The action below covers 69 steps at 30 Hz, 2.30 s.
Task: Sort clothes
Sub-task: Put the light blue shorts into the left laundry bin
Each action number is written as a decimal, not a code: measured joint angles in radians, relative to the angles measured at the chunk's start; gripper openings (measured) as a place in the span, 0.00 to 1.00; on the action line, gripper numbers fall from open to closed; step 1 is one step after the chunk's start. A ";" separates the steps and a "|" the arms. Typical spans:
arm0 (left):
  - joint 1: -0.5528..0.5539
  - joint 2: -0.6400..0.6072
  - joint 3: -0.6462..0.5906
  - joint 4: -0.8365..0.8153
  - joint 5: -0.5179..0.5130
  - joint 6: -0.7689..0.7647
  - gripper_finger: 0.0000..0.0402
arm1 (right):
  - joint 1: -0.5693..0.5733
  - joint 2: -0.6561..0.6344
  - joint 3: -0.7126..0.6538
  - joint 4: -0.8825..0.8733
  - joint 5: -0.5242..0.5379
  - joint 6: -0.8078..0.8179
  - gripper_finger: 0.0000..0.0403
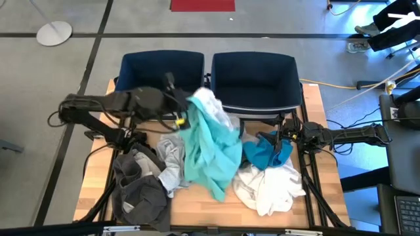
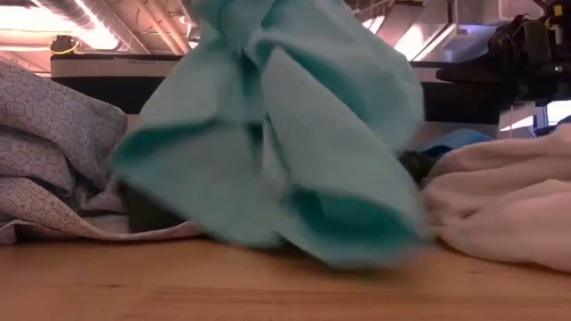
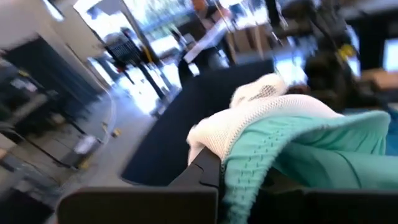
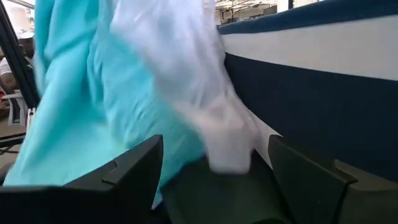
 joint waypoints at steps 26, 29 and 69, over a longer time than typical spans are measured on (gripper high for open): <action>0.348 -0.123 0.000 1.010 0.130 0.731 0.02 | 0.000 0.000 0.000 0.000 0.000 0.000 0.73; 0.406 -0.122 0.000 1.107 0.183 0.801 0.01 | 0.000 0.000 0.000 0.000 0.001 0.000 0.73; 0.807 -0.036 0.000 -0.121 0.267 0.053 0.04 | 0.000 0.000 0.000 -0.011 0.035 0.004 0.73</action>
